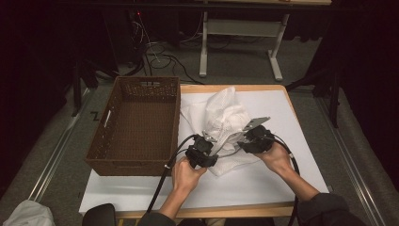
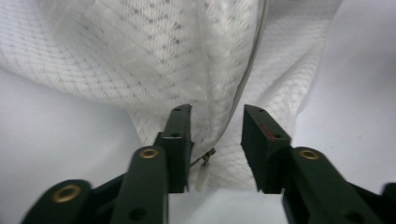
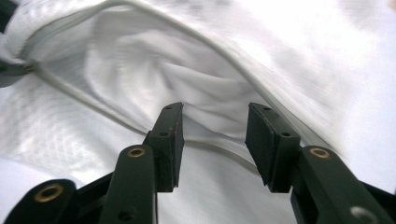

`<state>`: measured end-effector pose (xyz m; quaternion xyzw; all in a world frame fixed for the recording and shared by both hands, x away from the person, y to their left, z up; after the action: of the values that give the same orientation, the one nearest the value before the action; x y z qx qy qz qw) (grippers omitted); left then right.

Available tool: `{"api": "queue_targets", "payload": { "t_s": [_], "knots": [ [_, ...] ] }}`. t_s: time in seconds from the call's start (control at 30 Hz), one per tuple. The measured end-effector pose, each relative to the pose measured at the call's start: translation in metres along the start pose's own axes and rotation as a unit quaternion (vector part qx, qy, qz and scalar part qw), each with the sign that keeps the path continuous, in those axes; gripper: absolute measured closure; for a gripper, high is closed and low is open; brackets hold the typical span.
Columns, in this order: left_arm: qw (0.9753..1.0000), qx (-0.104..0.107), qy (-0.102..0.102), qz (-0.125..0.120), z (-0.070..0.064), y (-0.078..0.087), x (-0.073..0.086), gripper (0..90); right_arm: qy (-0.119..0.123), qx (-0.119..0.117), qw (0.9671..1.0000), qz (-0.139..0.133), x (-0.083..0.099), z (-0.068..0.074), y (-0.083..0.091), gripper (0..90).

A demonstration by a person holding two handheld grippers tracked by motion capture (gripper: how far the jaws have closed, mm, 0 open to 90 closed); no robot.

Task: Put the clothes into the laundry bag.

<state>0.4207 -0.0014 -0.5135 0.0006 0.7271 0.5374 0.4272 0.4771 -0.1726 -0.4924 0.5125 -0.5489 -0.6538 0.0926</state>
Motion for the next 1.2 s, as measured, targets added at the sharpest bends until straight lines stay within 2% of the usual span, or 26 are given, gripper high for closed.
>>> {"api": "queue_targets", "payload": {
  "t_s": [0.1, 0.2, 0.37, 0.53, 0.67, 0.8, 0.97, 1.03, 1.2],
  "knots": [
    [0.9999, -0.014, -0.007, 0.007, -0.001, 0.0, 0.004, 53.6, -0.023, 0.014, 0.9995, -0.019, 0.005, -0.013, 0.012, 53.5],
    [0.9996, -0.027, -0.009, 0.009, 0.001, 0.004, 0.008, 49.1, -0.035, 0.031, 0.9985, -0.027, 0.01, -0.025, 0.017, 50.7],
    [0.9994, -0.029, -0.002, 0.019, 0.002, 0.004, 0.016, 45.9, -0.06, 0.044, 0.9966, -0.035, 0.016, -0.038, 0.022, 49.1],
    [0.9989, -0.025, 0.013, 0.037, 0.002, -0.006, 0.023, 44.1, -0.07, 0.043, 0.9966, 0.005, 0.025, -0.044, 0.01, 47.8],
    [0.9985, -0.033, 0.019, 0.039, 0.004, -0.012, 0.024, 41.7, -0.08, 0.042, 0.9957, 0.018, 0.031, -0.048, 0.001, 49.4],
    [0.9983, -0.034, 0.026, 0.039, 0.004, -0.016, 0.023, 41.3, -0.083, 0.035, 0.9954, 0.031, 0.035, -0.047, -0.006, 55.7],
    [0.9978, -0.045, 0.019, 0.046, 0.003, -0.022, 0.024, 45.2, -0.076, 0.024, 0.9962, 0.035, 0.039, -0.043, -0.011, 76.2],
    [0.9974, -0.054, 0.006, 0.047, 0.002, -0.022, 0.024, 46.0, -0.083, 0.015, 0.996, 0.03, 0.04, -0.042, -0.009, 78.8],
    [0.9971, -0.055, 0.0, 0.054, 0.002, -0.024, 0.025, 51.7, -0.089, -0.001, 0.9957, 0.028, 0.049, -0.04, 0.0, 84.6]
  ]
}}
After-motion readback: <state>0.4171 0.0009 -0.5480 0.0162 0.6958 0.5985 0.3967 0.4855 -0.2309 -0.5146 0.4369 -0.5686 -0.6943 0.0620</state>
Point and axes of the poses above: each handheld gripper's, and its own axes: y roughly backward along the jaws, x roughly out of its underside, z roughly to its left, the point moved 6 cm from there along -y, roughly forward along the jaws, and after that the axes turned 3 degrees about -x, right-handed, at the moved point
